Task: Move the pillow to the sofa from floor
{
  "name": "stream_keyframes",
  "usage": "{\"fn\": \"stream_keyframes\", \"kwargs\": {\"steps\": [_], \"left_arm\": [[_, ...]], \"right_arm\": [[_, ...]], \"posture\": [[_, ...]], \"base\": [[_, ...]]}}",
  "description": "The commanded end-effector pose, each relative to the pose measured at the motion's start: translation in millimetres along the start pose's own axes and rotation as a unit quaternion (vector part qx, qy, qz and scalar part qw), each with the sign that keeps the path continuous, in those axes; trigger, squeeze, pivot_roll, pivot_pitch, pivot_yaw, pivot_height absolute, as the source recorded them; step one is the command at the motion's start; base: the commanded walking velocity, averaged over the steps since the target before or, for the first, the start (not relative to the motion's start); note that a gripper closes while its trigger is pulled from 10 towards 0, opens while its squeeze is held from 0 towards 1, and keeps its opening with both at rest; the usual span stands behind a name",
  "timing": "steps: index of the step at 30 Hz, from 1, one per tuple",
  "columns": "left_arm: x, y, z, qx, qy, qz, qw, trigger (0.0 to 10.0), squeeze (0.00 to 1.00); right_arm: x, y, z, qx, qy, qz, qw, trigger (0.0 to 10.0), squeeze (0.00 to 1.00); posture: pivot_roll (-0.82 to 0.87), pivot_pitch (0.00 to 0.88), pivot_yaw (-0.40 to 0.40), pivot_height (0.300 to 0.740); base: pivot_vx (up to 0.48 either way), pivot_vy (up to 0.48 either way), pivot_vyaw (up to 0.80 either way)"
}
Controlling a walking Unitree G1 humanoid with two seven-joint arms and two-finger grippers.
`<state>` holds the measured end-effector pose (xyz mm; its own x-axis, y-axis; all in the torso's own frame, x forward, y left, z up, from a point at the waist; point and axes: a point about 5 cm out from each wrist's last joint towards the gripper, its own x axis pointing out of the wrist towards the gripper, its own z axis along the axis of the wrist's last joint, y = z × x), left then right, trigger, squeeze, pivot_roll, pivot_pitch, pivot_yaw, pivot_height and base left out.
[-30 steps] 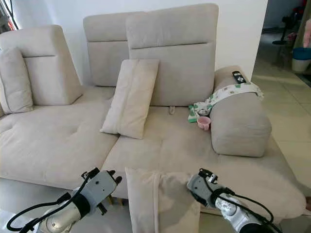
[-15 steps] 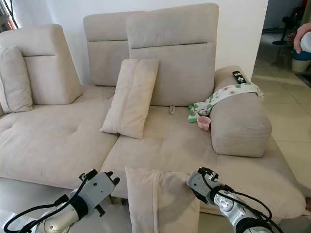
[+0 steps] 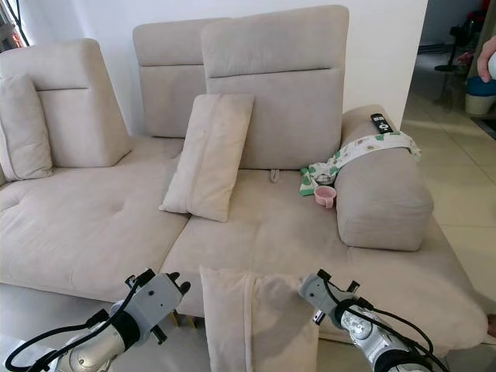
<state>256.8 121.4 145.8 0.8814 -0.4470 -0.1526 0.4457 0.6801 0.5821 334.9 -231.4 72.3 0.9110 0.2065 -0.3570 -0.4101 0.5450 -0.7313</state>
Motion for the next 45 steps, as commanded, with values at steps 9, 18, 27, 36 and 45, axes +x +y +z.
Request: {"fn": "stream_keyframes", "kwargs": {"steps": [9,18,27,36,45], "left_arm": [[4.6,2.8,-2,0.016,0.006,0.008,1.0,10.0,0.0],[11.2,1.3,-6,0.019,0.008,0.0,1.0,10.0,0.0],[28.0,-5.3,-16,0.071,0.015,-0.075,0.995,10.0,0.0],[49.1,-9.9,-15,0.143,0.004,-0.125,0.982,10.0,0.0],[60.1,-6.2,-15,0.174,0.001,-0.134,0.976,10.0,0.0]], "right_arm": [[-6.2,20.2,2,-0.042,-0.046,0.019,0.998,0.0,0.0],[-25.4,40.5,-13,-0.118,-0.058,0.03,0.991,0.0,0.0],[-37.9,24.8,1,-0.223,-0.124,0.019,0.967,0.0,0.0],[-60.3,22.7,37,-0.329,-0.232,0.056,0.914,0.0,0.0],[-79.3,21.5,37,-0.373,-0.252,0.094,0.888,0.0,0.0]], "posture": [[0.39,0.004,0.107,0.56],[0.33,0.0,0.105,0.56],[0.26,0.0,0.101,0.56],[0.2,0.0,0.093,0.56],[0.17,0.0,0.075,0.56]], "base": [[0.0,0.0,0.0],[0.0,0.0,0.0],[0.0,0.0,0.0],[0.0,0.0,0.0],[0.0,0.0,0.0]]}}
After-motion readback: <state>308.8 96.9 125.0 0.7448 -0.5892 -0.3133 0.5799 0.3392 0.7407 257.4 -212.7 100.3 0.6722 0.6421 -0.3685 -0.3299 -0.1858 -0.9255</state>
